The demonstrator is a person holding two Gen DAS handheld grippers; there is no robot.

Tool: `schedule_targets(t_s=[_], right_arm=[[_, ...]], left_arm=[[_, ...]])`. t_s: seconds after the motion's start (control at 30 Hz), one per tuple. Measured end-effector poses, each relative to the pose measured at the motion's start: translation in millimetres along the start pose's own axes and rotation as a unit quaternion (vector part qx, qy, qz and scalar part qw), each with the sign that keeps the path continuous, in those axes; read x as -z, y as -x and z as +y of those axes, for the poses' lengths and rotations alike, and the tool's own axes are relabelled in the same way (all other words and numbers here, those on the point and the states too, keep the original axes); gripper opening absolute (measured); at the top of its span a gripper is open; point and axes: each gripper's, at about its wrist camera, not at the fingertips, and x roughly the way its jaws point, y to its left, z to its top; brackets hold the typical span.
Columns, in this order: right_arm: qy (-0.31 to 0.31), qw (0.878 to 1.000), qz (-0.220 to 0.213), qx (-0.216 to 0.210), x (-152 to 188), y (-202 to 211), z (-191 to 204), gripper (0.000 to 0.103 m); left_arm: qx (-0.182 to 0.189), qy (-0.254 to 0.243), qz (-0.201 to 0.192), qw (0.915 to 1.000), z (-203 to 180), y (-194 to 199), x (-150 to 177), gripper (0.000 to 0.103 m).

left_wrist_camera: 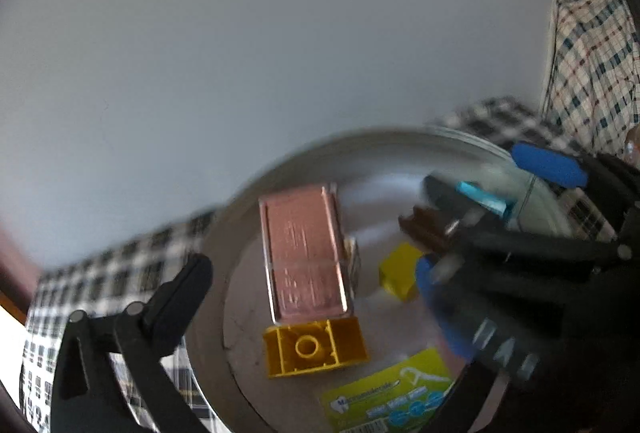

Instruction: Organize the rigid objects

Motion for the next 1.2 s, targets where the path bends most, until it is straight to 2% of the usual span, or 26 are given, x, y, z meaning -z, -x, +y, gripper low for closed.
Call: schedule_targets(t_s=[0.03, 0.1, 0.23, 0.37, 0.47, 0.63, 0.77, 0.9, 1.2], right_arm=[[-0.001, 1.000, -0.013, -0.003, 0, 4, 0, 0.085], [-0.004, 0.999, -0.034, -0.002, 0, 11, 0, 0.090], [-0.019, 0.999, -0.050, -0.003, 1, 18, -4, 0.091], [-0.034, 0.998, -0.052, -0.004, 2, 19, -7, 0.091], [-0.041, 0.997, -0.061, -0.004, 3, 21, -10, 0.091], [-0.028, 0.996, -0.083, 0.016, 8, 29, -3, 0.091], [-0.050, 0.994, -0.096, 0.015, 12, 31, -9, 0.091], [-0.071, 0.991, -0.109, 0.009, 16, 32, -15, 0.091], [-0.063, 0.984, -0.162, 0.044, 27, 46, -4, 0.091]], left_arm=[[0.001, 0.000, 0.000, 1.0000, -2, 1, 0, 0.103], [0.008, -0.001, 0.016, 0.9998, -5, -2, 1, 0.103], [0.020, 0.020, 0.023, 0.9993, 1, -4, 2, 0.103], [0.051, 0.049, 0.046, 0.9964, 6, -10, 6, 0.103], [0.042, 0.047, 0.046, 0.9969, 4, -12, 9, 0.103], [0.014, 0.056, 0.019, 0.9982, 9, -3, 14, 0.103], [-0.004, 0.083, -0.006, 0.9965, 22, 5, 19, 0.103], [-0.016, 0.108, -0.044, 0.9930, 31, 11, 26, 0.103], [-0.037, 0.140, -0.099, 0.9845, 42, 24, 43, 0.103]])
